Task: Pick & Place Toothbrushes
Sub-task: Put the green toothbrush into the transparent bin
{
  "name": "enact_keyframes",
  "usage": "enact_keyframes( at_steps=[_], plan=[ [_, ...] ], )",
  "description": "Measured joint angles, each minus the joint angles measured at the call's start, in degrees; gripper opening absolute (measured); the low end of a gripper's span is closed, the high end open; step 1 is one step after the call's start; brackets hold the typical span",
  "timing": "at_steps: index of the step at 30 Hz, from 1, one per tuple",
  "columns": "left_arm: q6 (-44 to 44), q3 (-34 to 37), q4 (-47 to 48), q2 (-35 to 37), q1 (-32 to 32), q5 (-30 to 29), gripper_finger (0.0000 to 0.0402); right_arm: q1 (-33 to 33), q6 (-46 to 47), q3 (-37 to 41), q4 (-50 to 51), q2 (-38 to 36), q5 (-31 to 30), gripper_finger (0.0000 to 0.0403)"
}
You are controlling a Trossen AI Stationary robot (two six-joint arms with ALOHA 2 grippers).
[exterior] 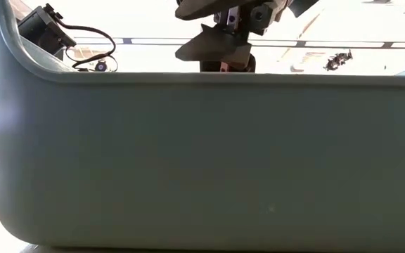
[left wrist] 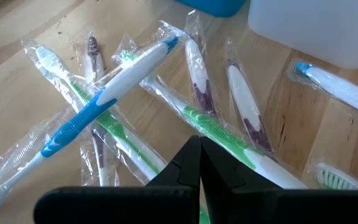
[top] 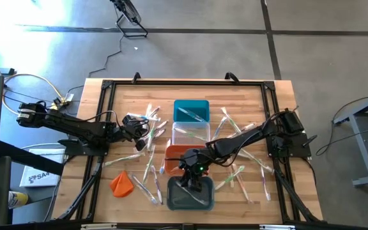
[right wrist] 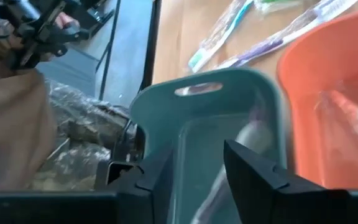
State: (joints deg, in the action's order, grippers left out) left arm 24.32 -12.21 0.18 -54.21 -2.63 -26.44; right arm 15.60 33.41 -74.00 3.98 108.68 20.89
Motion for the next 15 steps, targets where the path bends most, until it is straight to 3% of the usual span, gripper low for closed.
enact_keyframes(
  at_steps=[6,15],
  plan=[
    [0.0,0.0,0.0,0.0,0.0,0.0,0.0,-1.1,1.2,0.0,0.4,-0.6,3.3,0.0121],
    [0.0,0.0,0.0,0.0,0.0,0.0,0.0,-4.2,-3.0,0.0,4.3,-4.6,3.4,0.0033]
  ],
)
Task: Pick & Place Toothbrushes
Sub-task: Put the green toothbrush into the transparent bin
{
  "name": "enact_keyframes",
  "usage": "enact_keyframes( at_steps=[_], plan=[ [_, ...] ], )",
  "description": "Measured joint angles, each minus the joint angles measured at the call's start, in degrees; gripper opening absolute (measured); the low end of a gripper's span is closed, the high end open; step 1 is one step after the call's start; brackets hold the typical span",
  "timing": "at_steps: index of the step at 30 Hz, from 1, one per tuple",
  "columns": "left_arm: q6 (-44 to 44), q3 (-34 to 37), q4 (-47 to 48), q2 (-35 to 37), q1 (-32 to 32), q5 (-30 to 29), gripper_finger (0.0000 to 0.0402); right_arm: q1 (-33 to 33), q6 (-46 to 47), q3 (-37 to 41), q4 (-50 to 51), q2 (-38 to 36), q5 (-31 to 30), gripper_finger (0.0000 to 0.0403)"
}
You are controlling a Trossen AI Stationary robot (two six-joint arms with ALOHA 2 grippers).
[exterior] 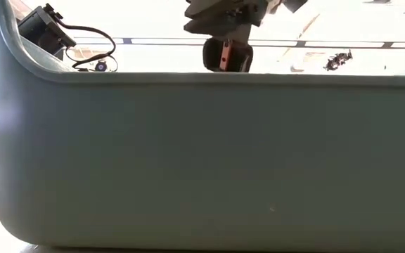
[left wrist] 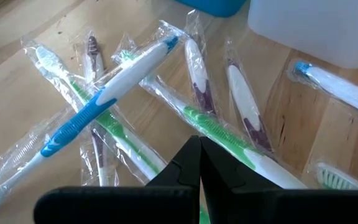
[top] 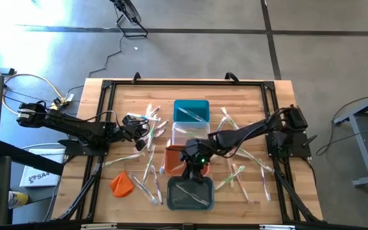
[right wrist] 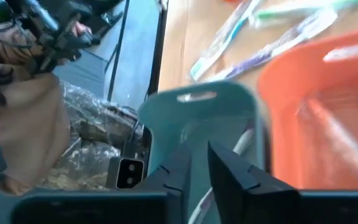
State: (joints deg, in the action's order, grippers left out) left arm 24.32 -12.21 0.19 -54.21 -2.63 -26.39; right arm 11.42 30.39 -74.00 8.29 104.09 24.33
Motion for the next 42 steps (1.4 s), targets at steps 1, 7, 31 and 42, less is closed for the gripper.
enact_keyframes(
  at_steps=[1,7,31,42],
  plan=[
    [0.0,0.0,0.0,0.0,0.0,0.0,0.0,-0.4,-0.7,0.0,0.6,-0.6,0.0,0.0025],
    [0.0,0.0,0.0,0.0,0.0,0.6,0.0,-2.9,-3.6,0.0,2.4,-4.7,-1.6,0.0006],
    [-1.6,-0.1,-10.2,0.0,0.0,1.8,0.0,-6.0,-11.2,0.0,26.7,-25.1,-26.3,0.0003],
    [-1.0,-0.1,-11.2,0.0,0.0,1.8,0.0,-8.2,-14.6,0.0,30.1,-28.5,-25.0,0.0003]
  ],
)
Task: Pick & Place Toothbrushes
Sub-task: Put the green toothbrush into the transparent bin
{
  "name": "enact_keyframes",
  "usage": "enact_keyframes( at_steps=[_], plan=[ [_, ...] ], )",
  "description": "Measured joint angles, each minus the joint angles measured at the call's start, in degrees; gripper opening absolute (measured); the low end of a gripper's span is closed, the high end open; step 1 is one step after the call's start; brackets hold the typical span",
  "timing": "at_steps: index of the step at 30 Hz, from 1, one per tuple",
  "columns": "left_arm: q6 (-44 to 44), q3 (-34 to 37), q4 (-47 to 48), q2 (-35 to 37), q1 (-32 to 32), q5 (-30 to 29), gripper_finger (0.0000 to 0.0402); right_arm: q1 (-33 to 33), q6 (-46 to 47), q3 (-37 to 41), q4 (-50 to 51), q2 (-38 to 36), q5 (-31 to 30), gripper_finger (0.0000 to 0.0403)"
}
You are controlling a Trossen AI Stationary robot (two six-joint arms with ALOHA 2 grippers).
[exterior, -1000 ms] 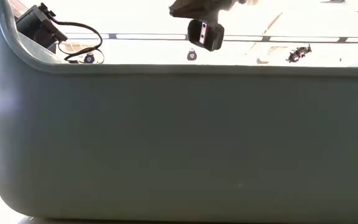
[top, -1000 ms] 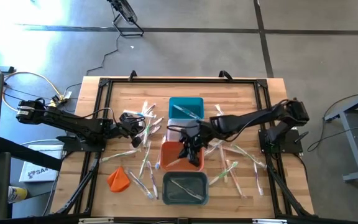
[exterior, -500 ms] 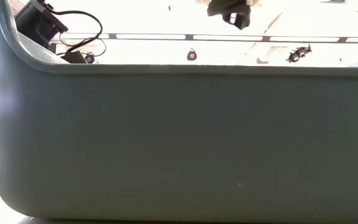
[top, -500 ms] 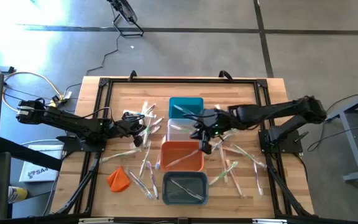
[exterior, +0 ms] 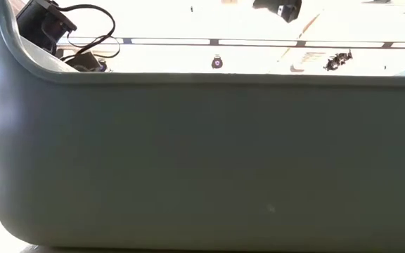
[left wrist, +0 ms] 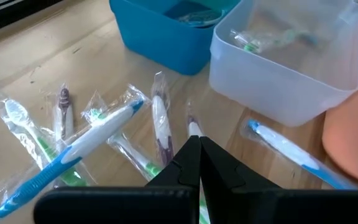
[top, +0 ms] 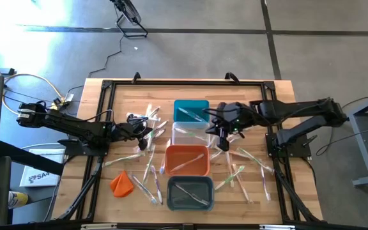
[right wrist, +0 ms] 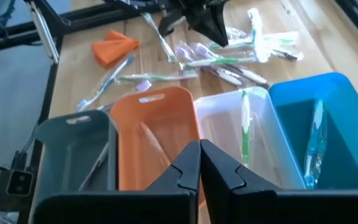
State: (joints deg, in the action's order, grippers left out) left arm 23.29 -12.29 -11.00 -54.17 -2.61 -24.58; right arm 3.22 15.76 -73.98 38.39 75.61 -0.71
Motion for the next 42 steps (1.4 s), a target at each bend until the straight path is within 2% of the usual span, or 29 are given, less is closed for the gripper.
enact_keyframes(
  at_steps=[4,13,19,30,37,42],
  plan=[
    [2.4,0.0,0.0,0.0,0.0,0.0,0.0,-2.4,-0.8,1.7,-1.0,0.0,3.5,0.0003],
    [2.5,0.0,0.0,0.0,0.0,-0.1,0.0,-5.8,1.6,13.4,-6.4,-3.2,7.1,0.0003],
    [2.5,0.0,0.4,0.0,0.0,-0.1,0.0,-5.9,2.4,18.9,-11.4,-7.6,6.9,0.0003],
    [2.9,0.0,0.5,0.0,0.0,-0.1,0.0,-8.9,3.7,24.6,-11.3,-17.9,3.3,0.0003],
    [9.2,0.0,0.4,0.0,0.0,-0.4,0.0,-11.9,3.6,27.6,-10.5,-22.8,2.1,0.0003],
    [14.9,0.0,0.4,0.0,0.0,-0.5,0.0,-14.8,3.1,28.1,-9.9,-23.6,2.1,0.0003]
  ],
)
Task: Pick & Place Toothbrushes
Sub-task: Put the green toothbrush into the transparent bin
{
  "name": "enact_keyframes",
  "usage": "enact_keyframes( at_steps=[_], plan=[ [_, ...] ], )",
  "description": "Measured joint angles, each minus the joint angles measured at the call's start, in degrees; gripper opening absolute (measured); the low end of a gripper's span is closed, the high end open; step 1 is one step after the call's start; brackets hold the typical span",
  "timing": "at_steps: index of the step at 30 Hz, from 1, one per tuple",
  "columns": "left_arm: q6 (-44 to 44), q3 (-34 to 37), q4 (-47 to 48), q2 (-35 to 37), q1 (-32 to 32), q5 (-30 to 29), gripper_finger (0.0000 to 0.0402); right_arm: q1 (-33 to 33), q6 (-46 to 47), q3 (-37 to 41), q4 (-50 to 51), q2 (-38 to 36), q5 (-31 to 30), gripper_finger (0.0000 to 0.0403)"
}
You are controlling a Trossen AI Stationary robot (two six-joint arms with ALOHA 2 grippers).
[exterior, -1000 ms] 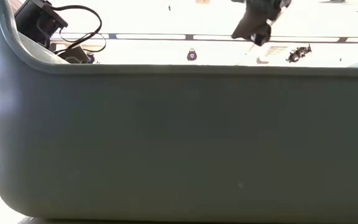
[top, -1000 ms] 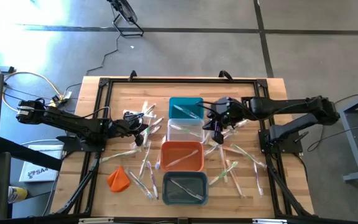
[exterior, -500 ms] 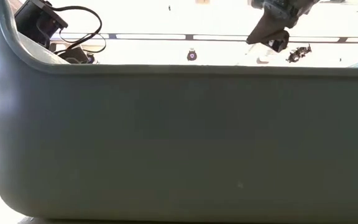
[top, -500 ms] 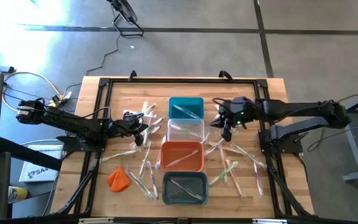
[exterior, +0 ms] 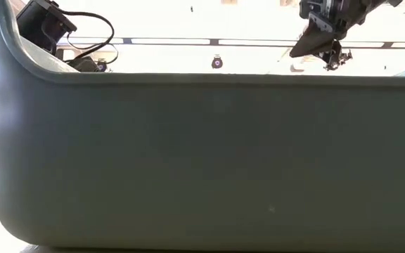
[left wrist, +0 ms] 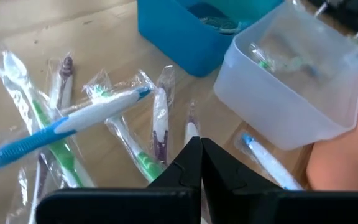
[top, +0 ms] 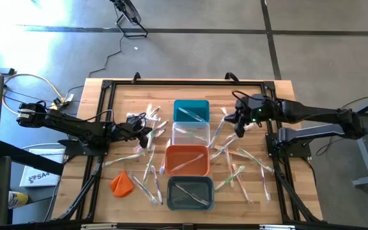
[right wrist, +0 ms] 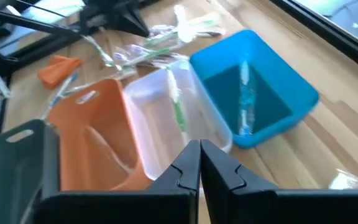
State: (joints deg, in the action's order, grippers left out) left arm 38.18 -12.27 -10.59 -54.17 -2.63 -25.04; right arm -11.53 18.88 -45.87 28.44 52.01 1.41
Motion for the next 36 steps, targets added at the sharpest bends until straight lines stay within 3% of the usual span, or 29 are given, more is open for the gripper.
enact_keyframes(
  at_steps=[8,12,20,29,36],
  plan=[
    [14.1,0.0,0.0,0.0,0.0,-0.5,0.0,-4.6,-4.0,0.0,-0.4,1.0,0.0,0.0003],
    [15.0,0.0,0.0,0.0,0.0,-1.7,0.0,-6.2,-5.0,0.0,-1.0,2.3,-2.3,0.0003],
    [13.8,0.0,0.3,0.0,0.0,-13.4,0.0,-6.5,-5.0,0.0,-1.7,4.3,-2.6,0.0003],
    [5.3,0.0,-0.4,0.0,0.0,-16.4,0.0,-6.5,-5.8,0.0,-5.4,4.7,-2.8,0.0003],
    [-17.0,0.0,-10.1,0.0,0.0,-12.0,0.0,-6.5,-8.1,0.0,-8.6,4.7,-2.7,0.0003]
  ],
)
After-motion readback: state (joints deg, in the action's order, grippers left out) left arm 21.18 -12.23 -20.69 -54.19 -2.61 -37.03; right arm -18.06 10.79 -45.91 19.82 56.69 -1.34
